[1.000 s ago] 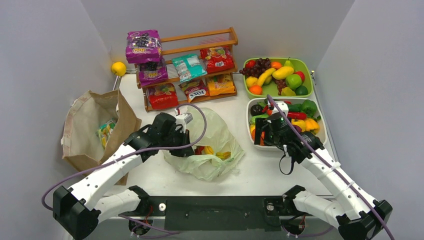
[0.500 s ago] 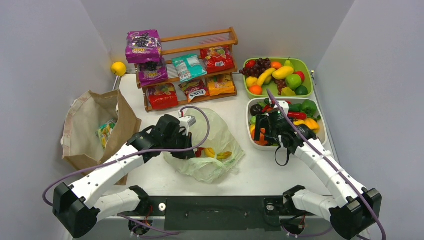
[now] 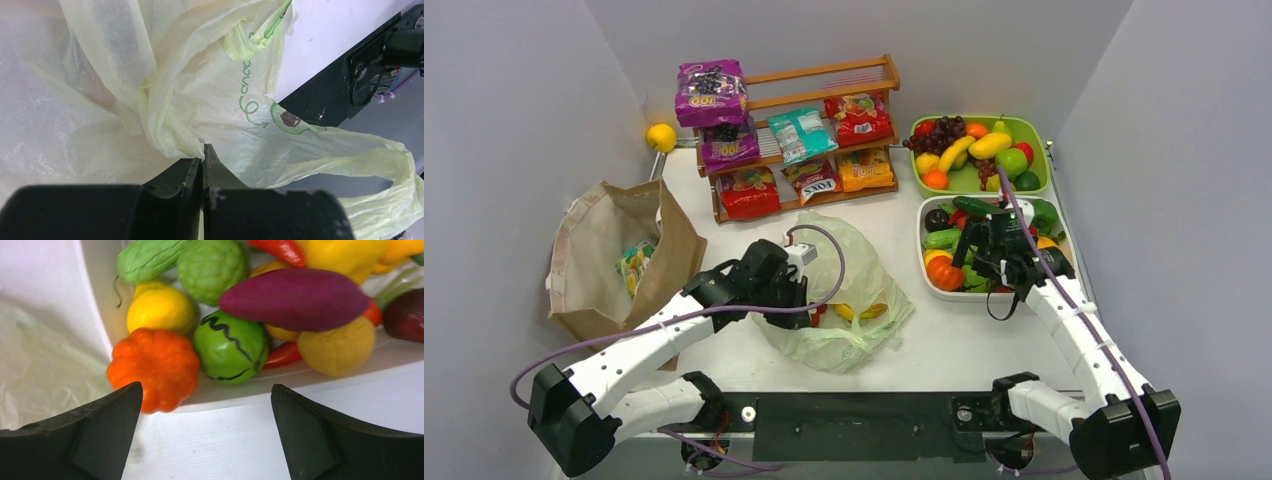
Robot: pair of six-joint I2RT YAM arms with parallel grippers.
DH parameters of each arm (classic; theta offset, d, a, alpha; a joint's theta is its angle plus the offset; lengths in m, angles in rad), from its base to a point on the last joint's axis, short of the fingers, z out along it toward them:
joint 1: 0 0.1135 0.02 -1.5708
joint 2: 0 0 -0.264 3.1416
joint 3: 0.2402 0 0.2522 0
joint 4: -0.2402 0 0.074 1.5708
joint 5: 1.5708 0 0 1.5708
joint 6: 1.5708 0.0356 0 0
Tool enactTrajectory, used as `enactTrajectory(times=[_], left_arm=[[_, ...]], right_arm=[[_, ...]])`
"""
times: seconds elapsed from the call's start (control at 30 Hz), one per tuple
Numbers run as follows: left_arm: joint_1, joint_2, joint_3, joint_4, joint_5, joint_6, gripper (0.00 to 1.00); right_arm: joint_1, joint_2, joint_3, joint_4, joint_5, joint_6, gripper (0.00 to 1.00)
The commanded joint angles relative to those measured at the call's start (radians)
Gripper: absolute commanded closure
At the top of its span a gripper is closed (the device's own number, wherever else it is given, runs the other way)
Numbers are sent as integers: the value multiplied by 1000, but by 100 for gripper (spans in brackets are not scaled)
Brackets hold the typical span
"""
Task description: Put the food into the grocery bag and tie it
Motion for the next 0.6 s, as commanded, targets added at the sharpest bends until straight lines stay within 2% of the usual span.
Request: enactTrajectory(times=[0.0, 0.13, 0.3, 0.57], left_arm=[[-16, -19, -9, -1, -27, 11, 100], [-20, -24, -18, 5, -42, 6, 100], [-25, -33, -23, 12, -48, 3, 100], [-32, -31, -30, 13, -55, 3, 100]], right_arm=[[-94, -63, -3, 25, 100, 40, 4], [-187, -101, -17, 33, 158, 76, 2], [-303, -95, -22, 72, 150, 99, 2], [-378, -8, -11, 143, 103, 141, 8]])
